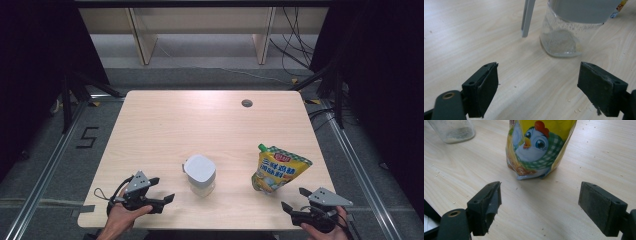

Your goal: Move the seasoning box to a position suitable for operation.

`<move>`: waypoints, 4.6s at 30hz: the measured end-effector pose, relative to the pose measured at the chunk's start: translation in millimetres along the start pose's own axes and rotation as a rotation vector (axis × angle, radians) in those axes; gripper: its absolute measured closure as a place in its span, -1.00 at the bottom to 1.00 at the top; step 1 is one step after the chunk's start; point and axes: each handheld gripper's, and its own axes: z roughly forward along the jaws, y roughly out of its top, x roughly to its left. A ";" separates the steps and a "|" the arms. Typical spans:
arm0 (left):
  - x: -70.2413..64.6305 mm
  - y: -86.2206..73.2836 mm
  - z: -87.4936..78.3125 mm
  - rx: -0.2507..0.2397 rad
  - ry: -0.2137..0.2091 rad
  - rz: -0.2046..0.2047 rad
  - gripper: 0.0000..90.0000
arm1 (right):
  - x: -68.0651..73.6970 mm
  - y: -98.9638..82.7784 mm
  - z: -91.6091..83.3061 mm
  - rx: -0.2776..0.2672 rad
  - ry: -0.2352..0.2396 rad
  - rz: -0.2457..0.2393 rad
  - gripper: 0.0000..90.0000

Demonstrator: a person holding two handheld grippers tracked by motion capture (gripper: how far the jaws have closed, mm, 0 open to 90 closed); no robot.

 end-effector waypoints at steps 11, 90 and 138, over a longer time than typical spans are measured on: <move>2.0 2.1 -0.6 -0.012 0.021 0.014 -0.64 | 0.1 0.1 0.1 0.000 0.000 0.000 -0.57; 14.4 39.5 52.3 -0.035 -0.022 0.240 0.65 | -0.4 0.9 1.3 -0.007 0.010 -0.034 -0.57; -35.4 24.8 35.3 -0.011 -0.091 0.245 0.56 | 2.4 0.7 1.2 0.001 0.013 -0.022 -0.57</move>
